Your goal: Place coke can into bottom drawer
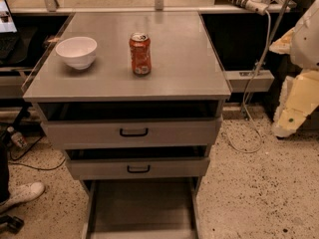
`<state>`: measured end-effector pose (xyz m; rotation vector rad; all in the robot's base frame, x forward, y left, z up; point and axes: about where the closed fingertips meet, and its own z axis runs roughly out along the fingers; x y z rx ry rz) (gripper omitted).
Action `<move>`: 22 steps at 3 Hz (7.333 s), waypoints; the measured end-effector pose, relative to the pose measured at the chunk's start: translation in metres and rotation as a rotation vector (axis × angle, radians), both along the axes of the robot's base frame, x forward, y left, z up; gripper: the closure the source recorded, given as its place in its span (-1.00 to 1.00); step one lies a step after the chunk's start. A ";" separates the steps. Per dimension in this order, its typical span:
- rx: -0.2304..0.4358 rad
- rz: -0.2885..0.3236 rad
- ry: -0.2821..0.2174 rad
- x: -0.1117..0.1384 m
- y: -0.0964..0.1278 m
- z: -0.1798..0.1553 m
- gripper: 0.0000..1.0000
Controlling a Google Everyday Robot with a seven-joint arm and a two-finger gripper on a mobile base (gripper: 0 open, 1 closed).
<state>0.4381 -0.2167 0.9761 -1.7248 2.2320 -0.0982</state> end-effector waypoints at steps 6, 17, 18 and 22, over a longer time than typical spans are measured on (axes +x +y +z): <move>0.212 -0.099 0.001 0.097 0.020 -0.042 -1.00; 0.732 -0.145 -0.113 0.305 0.200 -0.082 -1.00; 0.767 -0.126 -0.114 0.314 0.220 -0.081 -1.00; 0.835 -0.104 -0.080 0.294 0.234 -0.086 -0.62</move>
Offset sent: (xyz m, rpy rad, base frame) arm 0.0332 0.0023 -0.0116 0.0563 -0.0570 -0.0209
